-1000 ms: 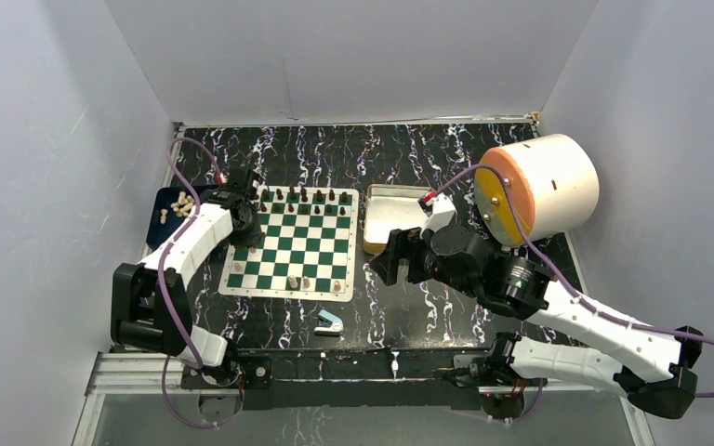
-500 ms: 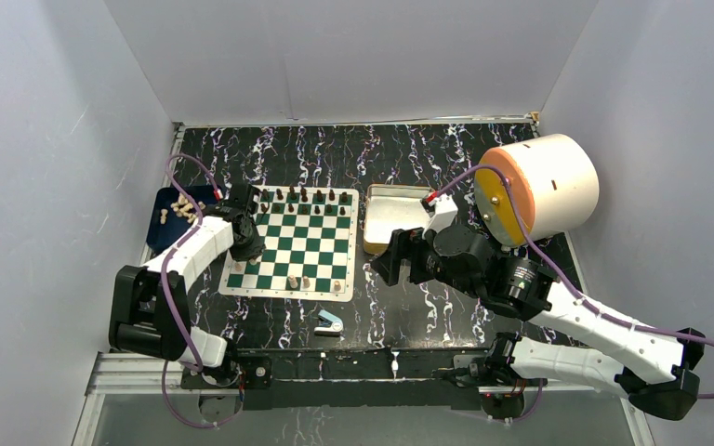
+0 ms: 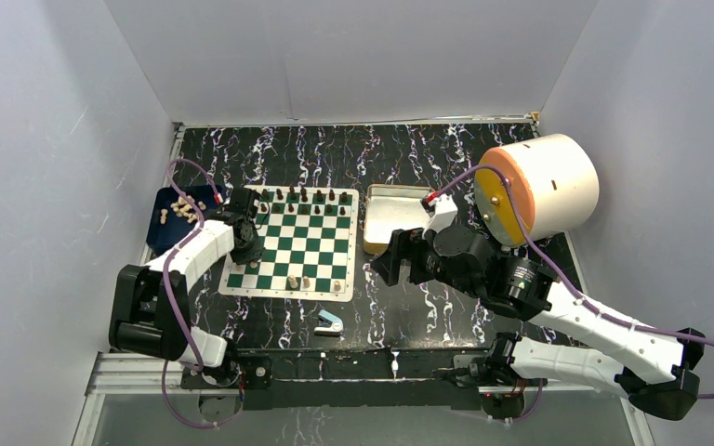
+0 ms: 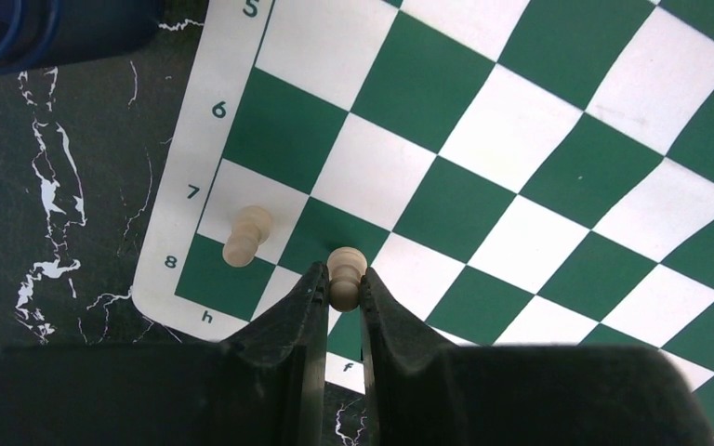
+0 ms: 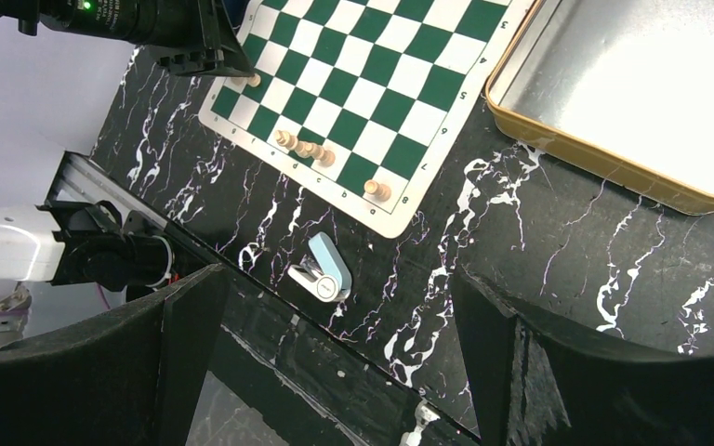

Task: Set up the chess pieces on the board
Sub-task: Place the chess piece on the chessboard.

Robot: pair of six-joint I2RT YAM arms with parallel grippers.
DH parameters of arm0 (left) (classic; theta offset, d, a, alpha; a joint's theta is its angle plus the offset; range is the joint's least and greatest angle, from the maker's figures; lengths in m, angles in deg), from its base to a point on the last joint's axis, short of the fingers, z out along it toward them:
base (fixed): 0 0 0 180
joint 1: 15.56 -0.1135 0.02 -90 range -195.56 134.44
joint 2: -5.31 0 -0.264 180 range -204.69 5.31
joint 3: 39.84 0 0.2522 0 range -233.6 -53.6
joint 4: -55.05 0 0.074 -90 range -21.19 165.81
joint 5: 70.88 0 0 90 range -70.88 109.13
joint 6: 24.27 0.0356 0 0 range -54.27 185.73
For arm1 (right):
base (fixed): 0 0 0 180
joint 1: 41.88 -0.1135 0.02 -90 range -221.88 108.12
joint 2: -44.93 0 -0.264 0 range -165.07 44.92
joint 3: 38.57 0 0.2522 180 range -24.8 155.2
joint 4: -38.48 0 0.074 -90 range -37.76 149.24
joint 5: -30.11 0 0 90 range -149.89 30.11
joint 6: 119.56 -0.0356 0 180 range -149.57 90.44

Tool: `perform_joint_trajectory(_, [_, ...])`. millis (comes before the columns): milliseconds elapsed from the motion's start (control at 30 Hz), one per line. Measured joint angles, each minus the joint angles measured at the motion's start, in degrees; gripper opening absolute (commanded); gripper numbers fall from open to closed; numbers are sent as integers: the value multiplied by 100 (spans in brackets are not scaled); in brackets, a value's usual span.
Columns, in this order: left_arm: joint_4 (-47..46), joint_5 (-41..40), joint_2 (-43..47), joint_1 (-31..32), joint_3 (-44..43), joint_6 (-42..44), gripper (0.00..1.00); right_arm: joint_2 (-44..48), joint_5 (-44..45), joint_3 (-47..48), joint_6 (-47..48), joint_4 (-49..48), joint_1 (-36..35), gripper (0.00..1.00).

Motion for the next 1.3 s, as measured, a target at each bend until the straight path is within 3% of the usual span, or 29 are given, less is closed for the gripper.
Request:
perform_joint_trajectory(667, [-153,-98,-120,0,111,85,10,-184,-76,0,4,-9,0,99])
perform_joint_trajectory(1133, [-234,-116,-195,0,118,199,27,-173,-96,0,2,-9,0,99])
perform_joint_trajectory(1300, [-197,-103,-190,0,114,199,28,-131,-101,0,2,-13,0,99])
